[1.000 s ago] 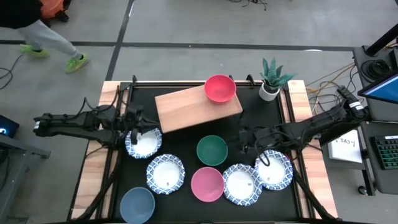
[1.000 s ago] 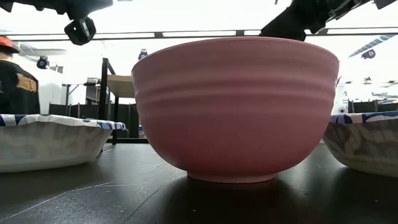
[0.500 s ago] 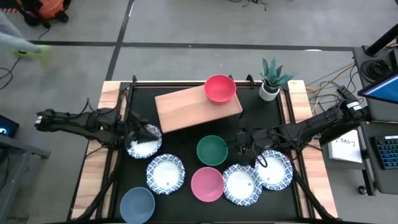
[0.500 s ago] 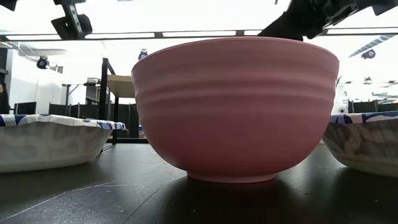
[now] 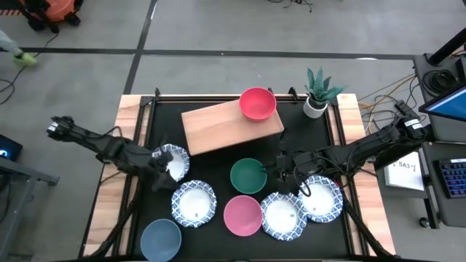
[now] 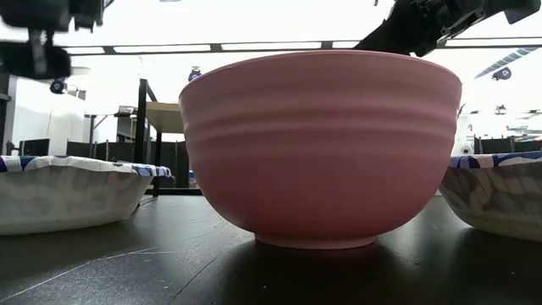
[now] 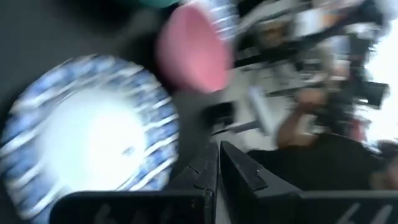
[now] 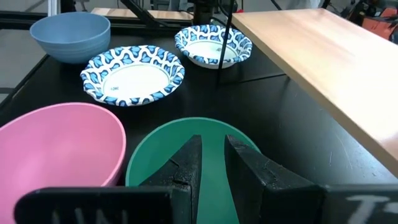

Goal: Place and stack bowls onto a shelf
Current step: Put the top left white and blue bowl on the shelf

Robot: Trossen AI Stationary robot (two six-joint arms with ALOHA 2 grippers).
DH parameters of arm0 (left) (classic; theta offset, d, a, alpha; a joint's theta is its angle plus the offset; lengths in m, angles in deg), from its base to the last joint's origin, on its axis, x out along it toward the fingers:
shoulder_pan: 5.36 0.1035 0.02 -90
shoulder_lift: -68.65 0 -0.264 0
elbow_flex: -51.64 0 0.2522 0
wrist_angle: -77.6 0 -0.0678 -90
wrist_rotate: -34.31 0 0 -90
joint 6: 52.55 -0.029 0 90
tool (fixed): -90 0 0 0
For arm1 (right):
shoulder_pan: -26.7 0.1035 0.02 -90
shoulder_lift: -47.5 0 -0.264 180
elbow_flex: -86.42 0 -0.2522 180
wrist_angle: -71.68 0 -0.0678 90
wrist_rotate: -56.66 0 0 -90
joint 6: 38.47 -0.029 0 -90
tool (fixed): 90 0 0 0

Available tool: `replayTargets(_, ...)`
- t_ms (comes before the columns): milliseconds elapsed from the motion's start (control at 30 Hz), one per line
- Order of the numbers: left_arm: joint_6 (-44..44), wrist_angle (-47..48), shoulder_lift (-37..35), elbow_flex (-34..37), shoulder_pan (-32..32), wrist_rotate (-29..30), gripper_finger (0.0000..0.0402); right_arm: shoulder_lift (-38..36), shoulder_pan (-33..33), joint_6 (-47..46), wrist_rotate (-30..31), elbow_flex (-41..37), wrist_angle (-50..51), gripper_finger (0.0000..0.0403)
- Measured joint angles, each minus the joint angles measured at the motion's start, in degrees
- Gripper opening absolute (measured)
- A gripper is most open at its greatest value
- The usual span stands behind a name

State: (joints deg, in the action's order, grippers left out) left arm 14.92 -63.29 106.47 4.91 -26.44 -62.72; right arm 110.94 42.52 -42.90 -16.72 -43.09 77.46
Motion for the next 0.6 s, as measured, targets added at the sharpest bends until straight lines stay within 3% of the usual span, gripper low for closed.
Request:
replayTargets(300, 13.12, 15.46, 4.09, -0.01, 0.11, 1.54, 0.0, -1.14, -0.01, 0.08, -0.02, 0.0, 3.57, 0.0059)
replayTargets(500, 14.33, 9.65, 7.2, -0.73, 0.11, 1.55, 0.0, -7.1, 0.02, -0.78, -0.04, -0.01, 11.09, 0.0059)
replayTargets(600, 14.05, 10.53, 9.4, -3.39, 0.11, 1.64, 0.0, -9.64, 0.0, 0.35, -0.27, -1.06, 9.55, 0.0059)
